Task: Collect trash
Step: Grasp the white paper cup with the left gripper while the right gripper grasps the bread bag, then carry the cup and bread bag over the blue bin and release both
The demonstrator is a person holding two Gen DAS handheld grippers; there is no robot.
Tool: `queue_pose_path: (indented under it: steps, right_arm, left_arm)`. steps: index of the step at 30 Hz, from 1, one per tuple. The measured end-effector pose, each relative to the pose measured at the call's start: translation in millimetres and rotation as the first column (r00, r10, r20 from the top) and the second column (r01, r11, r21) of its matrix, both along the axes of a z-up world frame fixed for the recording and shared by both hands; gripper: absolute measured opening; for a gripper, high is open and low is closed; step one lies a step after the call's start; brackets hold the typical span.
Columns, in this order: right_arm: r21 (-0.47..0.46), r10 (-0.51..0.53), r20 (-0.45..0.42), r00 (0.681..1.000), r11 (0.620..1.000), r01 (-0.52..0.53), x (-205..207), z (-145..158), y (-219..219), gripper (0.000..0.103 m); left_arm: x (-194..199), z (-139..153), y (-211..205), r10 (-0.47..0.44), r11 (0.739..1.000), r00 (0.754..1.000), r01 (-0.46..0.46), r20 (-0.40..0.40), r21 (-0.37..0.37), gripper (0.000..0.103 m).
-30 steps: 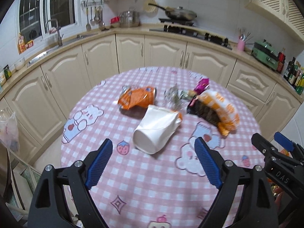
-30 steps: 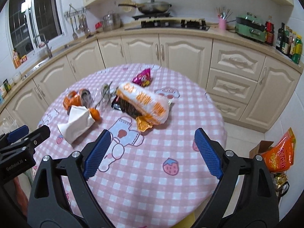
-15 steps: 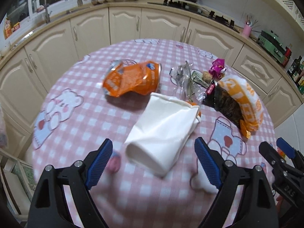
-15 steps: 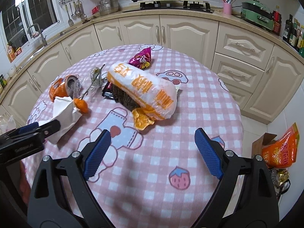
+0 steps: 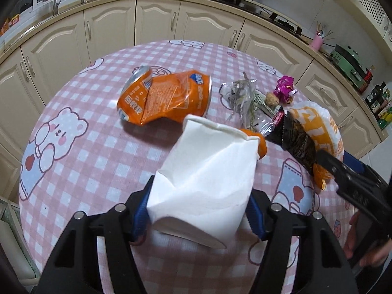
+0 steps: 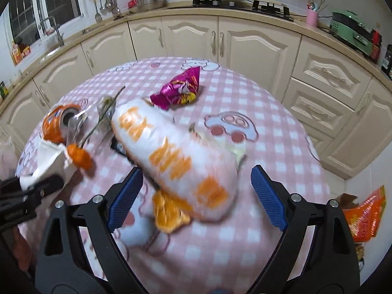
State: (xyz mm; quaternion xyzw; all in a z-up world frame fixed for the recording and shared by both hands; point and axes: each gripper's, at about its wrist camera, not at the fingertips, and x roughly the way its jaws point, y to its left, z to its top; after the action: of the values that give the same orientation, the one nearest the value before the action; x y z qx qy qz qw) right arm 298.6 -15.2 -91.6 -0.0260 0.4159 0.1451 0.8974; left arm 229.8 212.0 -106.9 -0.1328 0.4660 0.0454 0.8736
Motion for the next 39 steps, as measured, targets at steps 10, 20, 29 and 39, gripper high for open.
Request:
queue_pose_path:
  steps: [10,20,29,39]
  right_arm:
    - [0.071,-0.033,0.011,0.999,0.997,0.032,-12.9,8.2,-18.0,0.045]
    - [0.097,-0.059,0.045,0.997,0.994,0.054,-45.9,27.8,-33.9,0.046]
    - [0.121,-0.1,0.034,0.994,0.988,0.095,-70.7,28.9,-54.8,0.047]
    - [0.145,-0.198,0.019,0.98,0.97,0.194,-93.1,25.2,-103.0,0.047]
  left_arm:
    - [-13.3,16.4,-4.2,0.008,0.999,0.999,-0.01,0.042,0.034,0.064]
    - [-31.2,32.5,-18.1,-0.014,0.999,0.996,0.01,0.083,0.048,0.064]
    - [-43.5,44.2,-45.9,-0.076,0.996,0.991,0.071,0.109,0.053,0.064]
    - [-44.0,52.1,-107.2,-0.205,0.978,0.971,0.2,0.124,0.053,0.064]
